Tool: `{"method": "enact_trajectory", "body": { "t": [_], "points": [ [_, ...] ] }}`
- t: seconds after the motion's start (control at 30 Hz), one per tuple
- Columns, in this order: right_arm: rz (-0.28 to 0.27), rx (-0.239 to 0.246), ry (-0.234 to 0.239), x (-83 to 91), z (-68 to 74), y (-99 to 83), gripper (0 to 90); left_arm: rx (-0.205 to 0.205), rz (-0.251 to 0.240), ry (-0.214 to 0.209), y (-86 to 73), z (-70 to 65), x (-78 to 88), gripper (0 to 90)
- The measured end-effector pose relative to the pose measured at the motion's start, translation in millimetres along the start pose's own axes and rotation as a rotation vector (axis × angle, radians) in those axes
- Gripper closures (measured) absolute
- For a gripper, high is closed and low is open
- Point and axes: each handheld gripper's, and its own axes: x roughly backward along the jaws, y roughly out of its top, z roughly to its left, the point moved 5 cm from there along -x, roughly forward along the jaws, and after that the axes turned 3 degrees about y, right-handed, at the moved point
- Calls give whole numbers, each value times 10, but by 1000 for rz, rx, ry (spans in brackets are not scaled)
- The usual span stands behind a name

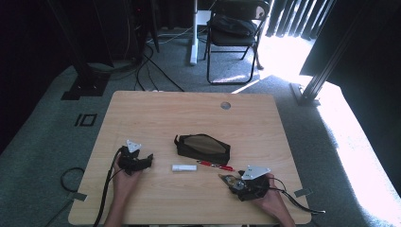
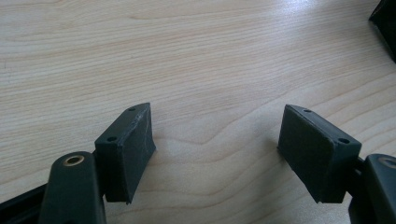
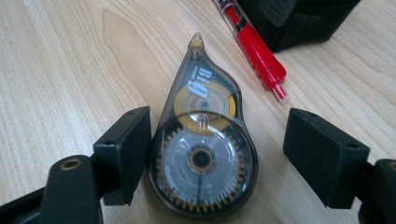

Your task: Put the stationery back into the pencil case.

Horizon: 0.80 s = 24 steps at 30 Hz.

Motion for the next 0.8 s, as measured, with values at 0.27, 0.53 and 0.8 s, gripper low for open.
{"method": "enact_trajectory", "body": {
  "t": [0.27, 0.53, 0.8],
  "points": [
    [-13, -27, 25, 43, -5, -57, 288, 0, 0, 0, 0, 0, 0, 268],
    [-15, -16, 38, 59, 12, -57, 377, 0, 0, 0, 0, 0, 0, 268],
    [-16, -17, 47, 81, 24, -78, 381, -1, 0, -2, 0, -4, 0, 268]
  ]
}}
